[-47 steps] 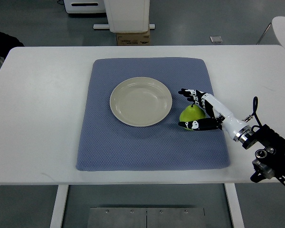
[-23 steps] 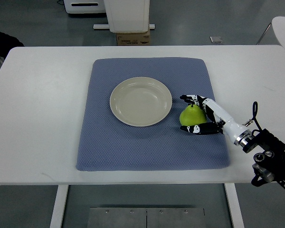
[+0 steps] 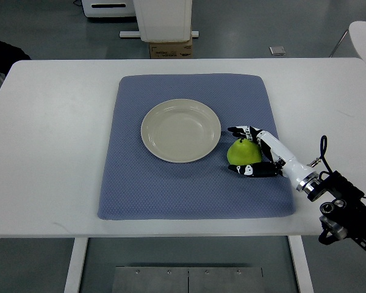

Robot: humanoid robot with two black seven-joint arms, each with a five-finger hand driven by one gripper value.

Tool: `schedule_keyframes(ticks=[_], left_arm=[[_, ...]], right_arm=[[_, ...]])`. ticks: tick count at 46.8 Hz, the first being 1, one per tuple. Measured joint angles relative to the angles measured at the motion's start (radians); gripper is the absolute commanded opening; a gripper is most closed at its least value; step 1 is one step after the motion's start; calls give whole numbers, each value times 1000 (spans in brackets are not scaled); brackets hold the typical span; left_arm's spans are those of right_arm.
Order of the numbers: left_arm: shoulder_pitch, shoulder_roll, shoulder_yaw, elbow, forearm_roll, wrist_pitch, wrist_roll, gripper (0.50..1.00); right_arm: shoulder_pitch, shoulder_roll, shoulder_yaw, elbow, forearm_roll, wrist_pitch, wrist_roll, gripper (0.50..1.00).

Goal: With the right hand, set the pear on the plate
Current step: 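Lift the green pear with the right hand, moving it farther from the robot, then lower the held pear onto the cream plate with the right hand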

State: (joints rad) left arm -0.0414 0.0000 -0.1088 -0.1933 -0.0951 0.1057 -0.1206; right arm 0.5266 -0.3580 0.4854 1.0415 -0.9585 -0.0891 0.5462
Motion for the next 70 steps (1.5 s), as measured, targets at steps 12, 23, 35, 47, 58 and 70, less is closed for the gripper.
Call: schedule_keyframes(ticks=[12, 23, 35, 47, 58, 70], left_arm=[[0, 0, 0, 0, 0, 0, 0, 1000], [0, 0, 0, 0, 0, 0, 0, 1000], [0, 0, 1, 0, 0, 0, 1, 1000], [0, 0, 0, 0, 0, 0, 1, 1000], [0, 0, 0, 0, 0, 0, 1, 1000], [0, 0, 0, 0, 0, 0, 1, 1000]], right_arm=[[22, 9, -73, -58, -2, -55, 33, 657], [44, 17, -94, -82, -1, -73, 50, 500], [90, 17, -79, -88, 11, -75, 24, 500], [199, 16, -68, -80, 32, -77, -31, 500], [289, 66, -71, -79, 85, -69, -78, 500], [347, 158, -98, -96, 128, -66, -112, 500]])
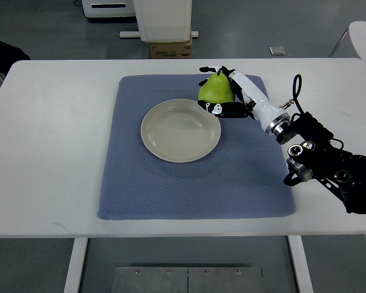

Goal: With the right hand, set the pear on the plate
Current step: 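Lower the held pear onto the cream plate with the right hand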

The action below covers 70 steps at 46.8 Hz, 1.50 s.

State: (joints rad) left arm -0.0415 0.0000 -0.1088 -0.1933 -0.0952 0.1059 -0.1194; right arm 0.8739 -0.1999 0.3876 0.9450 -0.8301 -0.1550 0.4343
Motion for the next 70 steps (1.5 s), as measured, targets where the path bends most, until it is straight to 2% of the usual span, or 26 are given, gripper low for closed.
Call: schedule_keyframes(ticks=[17, 25, 34, 41, 51, 70], left_arm=[[0, 0, 0, 0, 0, 0, -1, 1000], [0, 0, 0, 0, 0, 0, -1, 1000], [0, 0, 0, 0, 0, 0, -1, 1000], [0, 0, 0, 0, 0, 0, -1, 1000], [0, 0, 0, 0, 0, 0, -1, 1000], [0, 0, 0, 0, 0, 0, -1, 1000]], right_arm=[[74, 119, -108, -40, 50, 44, -25, 500], [82, 195, -120, -111, 52, 67, -20, 500], [82, 200, -121, -228, 52, 90, 16, 500], [75, 200, -132, -276, 52, 91, 37, 500], [73, 200, -193, -305, 52, 89, 72, 500], [33, 200, -227, -308, 52, 87, 77, 500]])
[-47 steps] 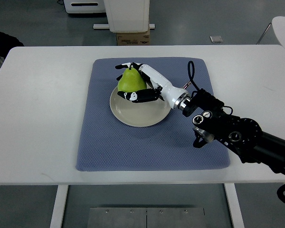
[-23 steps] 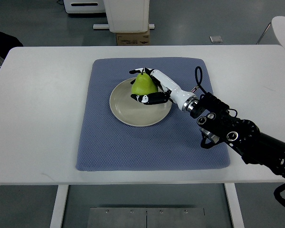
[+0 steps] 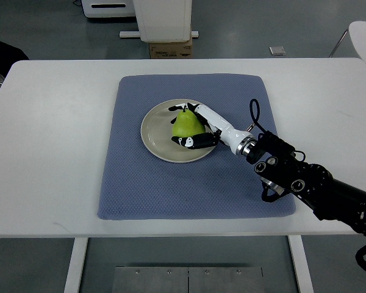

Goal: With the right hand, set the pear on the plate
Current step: 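Lower the held pear onto the cream plate with the right hand, then open the right hand fingers and release the pear on the plate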

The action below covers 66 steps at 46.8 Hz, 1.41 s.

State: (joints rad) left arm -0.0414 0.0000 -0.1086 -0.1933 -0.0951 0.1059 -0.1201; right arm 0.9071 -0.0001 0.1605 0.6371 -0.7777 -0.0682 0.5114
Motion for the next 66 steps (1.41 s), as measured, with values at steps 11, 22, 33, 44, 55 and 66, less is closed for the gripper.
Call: schedule_keyframes(ticks=[11, 22, 33, 44, 55, 66], left_arm=[[0, 0, 0, 0, 0, 0, 0, 1000], [0, 0, 0, 0, 0, 0, 0, 1000], [0, 0, 0, 0, 0, -1, 0, 1000], [0, 0, 0, 0, 0, 0, 0, 1000], [0, 0, 0, 0, 0, 0, 0, 1000], [0, 0, 0, 0, 0, 0, 0, 1000]], right_arm=[[-3, 0, 0, 1, 1, -8, 1, 958], [-11, 0, 5, 1, 37, -12, -2, 998], [-6, 0, 1, 5, 40, -5, -10, 1000], [-4, 0, 2, 19, 40, 24, -7, 998], [-4, -100, 12, 72, 41, 76, 0, 998], [-9, -138, 34, 73, 41, 80, 2, 998]])
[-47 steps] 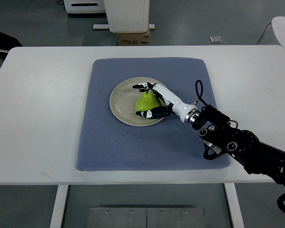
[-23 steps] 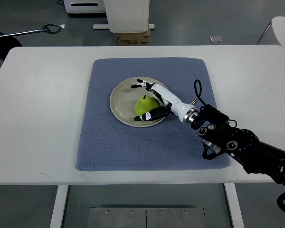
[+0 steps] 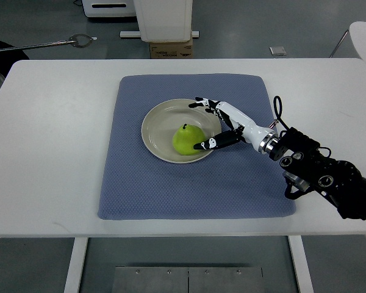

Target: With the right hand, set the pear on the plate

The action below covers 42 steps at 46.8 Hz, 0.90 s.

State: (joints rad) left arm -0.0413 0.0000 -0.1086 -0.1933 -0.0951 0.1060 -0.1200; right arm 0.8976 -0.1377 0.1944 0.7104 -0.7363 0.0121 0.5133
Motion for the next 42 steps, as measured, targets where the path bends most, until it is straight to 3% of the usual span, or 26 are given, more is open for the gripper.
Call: schedule_keyframes(ticks=[22, 42], left_arm=[[0, 0, 0, 0, 0, 0, -1, 1000], [0, 0, 0, 0, 0, 0, 0, 1000]], right_arm=[[-20, -103, 45, -8, 180, 21, 1, 998], [-137, -86, 474, -14, 258, 5, -208, 1000]])
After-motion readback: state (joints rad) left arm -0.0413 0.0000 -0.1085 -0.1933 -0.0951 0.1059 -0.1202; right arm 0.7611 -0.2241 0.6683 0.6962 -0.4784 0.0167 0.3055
